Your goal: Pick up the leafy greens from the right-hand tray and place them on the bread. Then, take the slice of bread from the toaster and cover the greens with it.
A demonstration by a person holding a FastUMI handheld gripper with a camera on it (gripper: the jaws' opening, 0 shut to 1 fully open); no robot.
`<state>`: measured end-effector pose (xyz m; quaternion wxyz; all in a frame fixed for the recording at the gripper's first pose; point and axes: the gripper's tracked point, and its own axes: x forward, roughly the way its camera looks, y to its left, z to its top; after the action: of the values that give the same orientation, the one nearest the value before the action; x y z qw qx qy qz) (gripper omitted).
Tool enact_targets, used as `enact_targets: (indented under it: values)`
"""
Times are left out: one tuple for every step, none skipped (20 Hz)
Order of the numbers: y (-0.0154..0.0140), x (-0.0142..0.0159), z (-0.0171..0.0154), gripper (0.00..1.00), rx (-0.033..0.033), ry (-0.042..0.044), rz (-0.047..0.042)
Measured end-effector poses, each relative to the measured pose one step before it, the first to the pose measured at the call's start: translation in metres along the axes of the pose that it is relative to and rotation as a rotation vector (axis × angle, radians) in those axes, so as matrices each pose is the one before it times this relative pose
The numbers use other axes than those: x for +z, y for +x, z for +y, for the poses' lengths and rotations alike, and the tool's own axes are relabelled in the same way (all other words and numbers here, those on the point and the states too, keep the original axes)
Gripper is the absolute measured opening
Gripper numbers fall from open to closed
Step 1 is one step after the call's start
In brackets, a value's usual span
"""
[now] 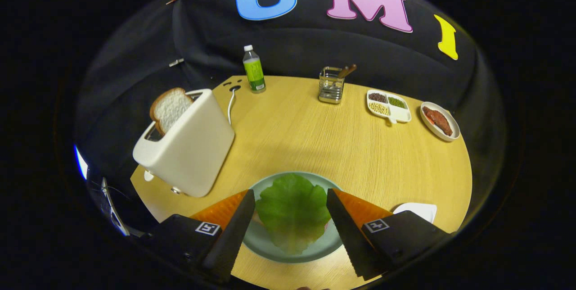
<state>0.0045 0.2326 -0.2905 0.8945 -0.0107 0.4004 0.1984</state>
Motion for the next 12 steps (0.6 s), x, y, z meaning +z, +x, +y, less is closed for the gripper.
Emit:
enact_targets:
  values:
    - [-0.00611, 0.01415, 0.00661, 0.99, 0.00779, -0.00023, -0.03211]
    - [-0.00494, 0.01491, 0.00623, 0.99, 0.00874, -0.00443, -0.03253]
    - [-0.00398, 0.01379, 0.008, 0.99, 0.00957, -0.00932, -0.02854]
    - [-0.00343, 0.01326, 0.0088, 0.99, 0.01304, -0.01539, -0.02524]
    - [-0.00159, 0.01317, 0.01041, 0.99, 0.01333, -0.02131, -0.02371]
    - [-0.00038, 0.01186, 0.01034, 0.99, 0.01356, -0.02581, -0.02076]
    - [0.00222, 0.01227, 0.01265, 0.99, 0.01888, -0.02714, -0.01865]
    - [0.00268, 0.00902, 0.01248, 0.99, 0.02042, -0.01914, -0.01071]
    - [0.003, 0.00842, 0.01389, 0.99, 0.02041, -0.015, -0.00695]
    - [0.00514, 0.0063, 0.01314, 0.99, 0.01945, -0.01279, -0.00257]
    - [0.00559, 0.0048, 0.01179, 0.99, 0.0167, -0.01326, -0.00274]
    - [0.00681, 0.00452, 0.01148, 0.99, 0.01658, -0.01366, -0.00145]
